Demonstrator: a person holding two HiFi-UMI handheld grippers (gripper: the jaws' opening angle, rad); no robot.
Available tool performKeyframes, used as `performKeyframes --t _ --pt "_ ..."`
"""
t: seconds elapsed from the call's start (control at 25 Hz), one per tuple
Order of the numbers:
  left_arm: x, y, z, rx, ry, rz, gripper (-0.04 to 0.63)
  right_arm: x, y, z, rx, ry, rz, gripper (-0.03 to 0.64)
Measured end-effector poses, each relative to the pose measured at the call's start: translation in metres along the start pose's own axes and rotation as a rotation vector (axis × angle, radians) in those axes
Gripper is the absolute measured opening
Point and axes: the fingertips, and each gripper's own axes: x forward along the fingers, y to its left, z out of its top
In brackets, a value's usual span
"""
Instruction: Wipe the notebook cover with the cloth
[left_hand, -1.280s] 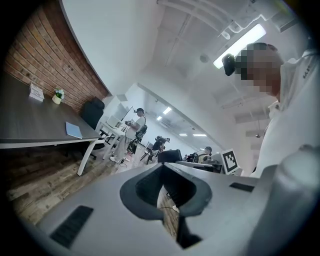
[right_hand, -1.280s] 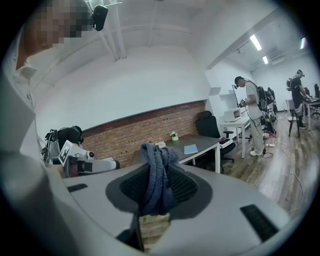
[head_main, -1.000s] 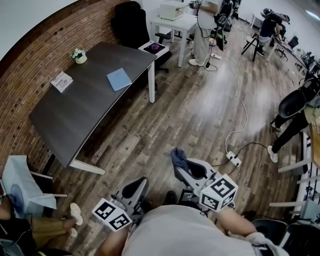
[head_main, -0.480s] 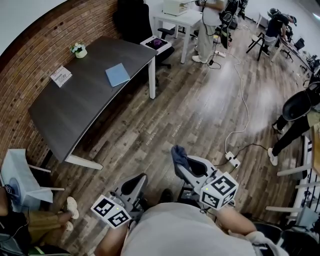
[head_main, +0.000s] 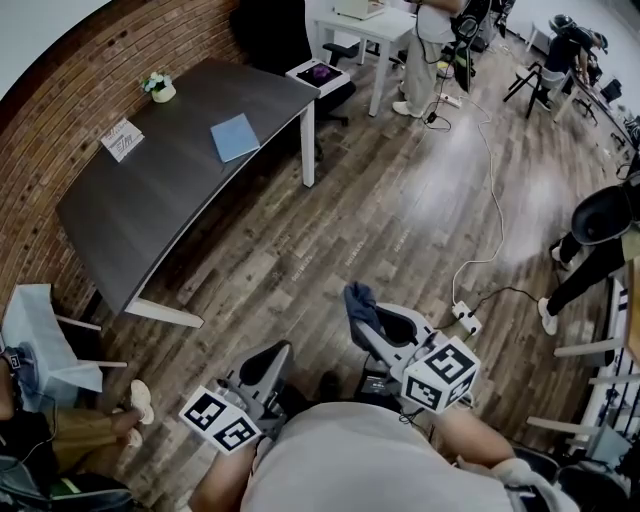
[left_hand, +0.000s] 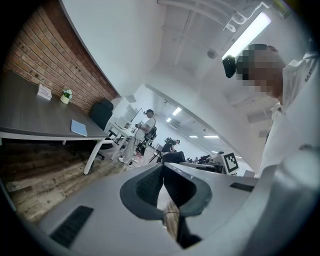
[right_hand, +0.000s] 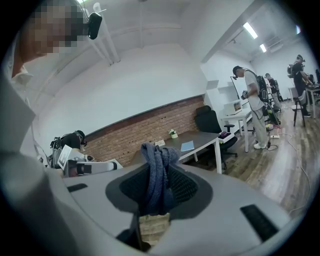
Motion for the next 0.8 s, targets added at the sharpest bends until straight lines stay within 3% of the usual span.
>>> performKeyframes --t 0.36,0.8 --pt "0.009 0.037 0.019 -0.008 0.001 0.016 0.009 0.040 -0.008 0.003 0.012 0.036 0.021 0.115" --pt "0.049 0.123 0.078 -0.021 0.039 -0.051 0.009 0.133 -0.032 0.041 0.024 0.048 -0.032 0.115"
